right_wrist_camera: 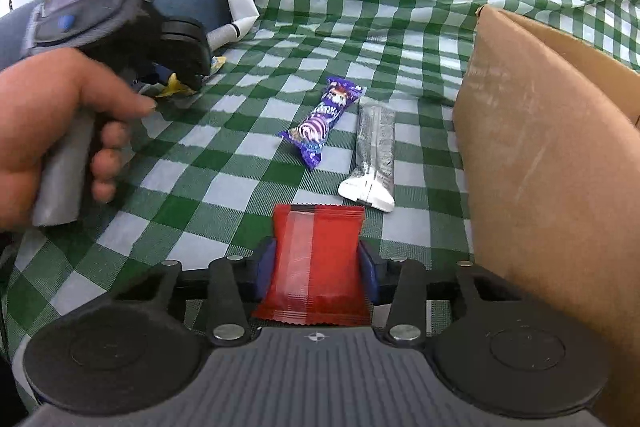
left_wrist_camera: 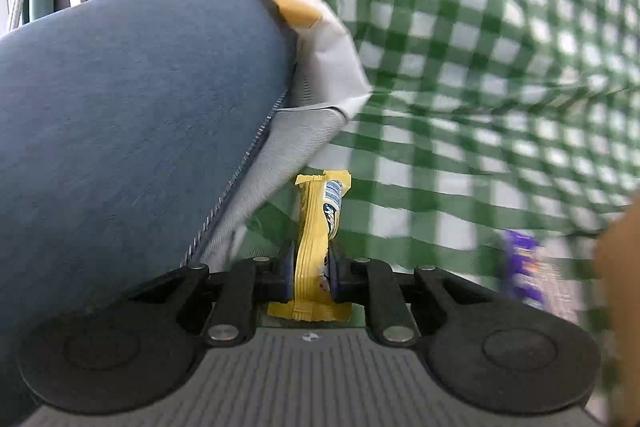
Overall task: Organize snacks
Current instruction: 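Carry the yellow candy bar and small red pack toward the box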
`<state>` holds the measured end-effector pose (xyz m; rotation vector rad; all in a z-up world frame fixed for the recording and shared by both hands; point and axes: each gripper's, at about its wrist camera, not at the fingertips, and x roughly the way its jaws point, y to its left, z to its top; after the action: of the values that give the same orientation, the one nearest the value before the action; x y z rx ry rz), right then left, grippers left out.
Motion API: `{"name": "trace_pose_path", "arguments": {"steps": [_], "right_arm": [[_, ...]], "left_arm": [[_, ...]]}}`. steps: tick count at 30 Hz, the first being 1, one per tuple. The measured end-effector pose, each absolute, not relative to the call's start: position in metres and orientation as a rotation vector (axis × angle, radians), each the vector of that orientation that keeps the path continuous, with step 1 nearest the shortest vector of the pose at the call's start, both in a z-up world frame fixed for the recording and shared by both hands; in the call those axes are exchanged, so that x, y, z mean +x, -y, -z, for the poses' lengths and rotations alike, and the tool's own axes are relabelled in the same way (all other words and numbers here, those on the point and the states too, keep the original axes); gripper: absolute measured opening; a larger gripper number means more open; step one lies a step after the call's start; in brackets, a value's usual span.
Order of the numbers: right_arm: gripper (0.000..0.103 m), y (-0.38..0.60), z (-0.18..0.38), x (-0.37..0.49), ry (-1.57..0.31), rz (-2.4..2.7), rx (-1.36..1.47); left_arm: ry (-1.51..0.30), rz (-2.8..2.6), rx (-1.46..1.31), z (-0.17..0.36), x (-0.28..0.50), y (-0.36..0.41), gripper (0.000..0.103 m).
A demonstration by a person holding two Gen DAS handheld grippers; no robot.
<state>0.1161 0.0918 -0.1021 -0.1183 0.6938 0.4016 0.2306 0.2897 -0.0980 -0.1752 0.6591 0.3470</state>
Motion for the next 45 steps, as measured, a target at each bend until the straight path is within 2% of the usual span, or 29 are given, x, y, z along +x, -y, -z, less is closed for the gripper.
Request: {"name": "trace_pose_path", "arguments": {"steps": [9,16,20,26,37,45], "right_arm": [[0.045,-0.081,0.07,0.086,-0.642,-0.424,-0.116],[0.045,-0.055,0.051,0.037,-0.596,-0.484,-0.147],[0.045,-0.046,0.054,0.021,-0.629,-0.478,-0.16],[0.045,-0.028,0.036,0.002,-0.561,-0.469,-0.13],[0.045,0.039,-0.028,0.005,-0.459,-0.494,-0.043],[0.045,0.06,-0.009,-0.001,-0.458,-0.464,0.014]], "left_arm": [[-0.661,-0.171,-0.306,0.073,0.116,-0.246,0.018],[-0.685,-0.078,-0.454,0.068,0.071,-0.226,0.018],[-0.702,-0.039,-0.532,0.069,0.058,-0.222,0.018],[-0.648,-0.014,-0.516,0.06,0.039,-0.21,0.017],[-0.597,0.008,-0.492,0.049,0.019,-0.198,0.018],[-0.598,0.007,-0.448,0.052,0.022,-0.189,0.018]]}}
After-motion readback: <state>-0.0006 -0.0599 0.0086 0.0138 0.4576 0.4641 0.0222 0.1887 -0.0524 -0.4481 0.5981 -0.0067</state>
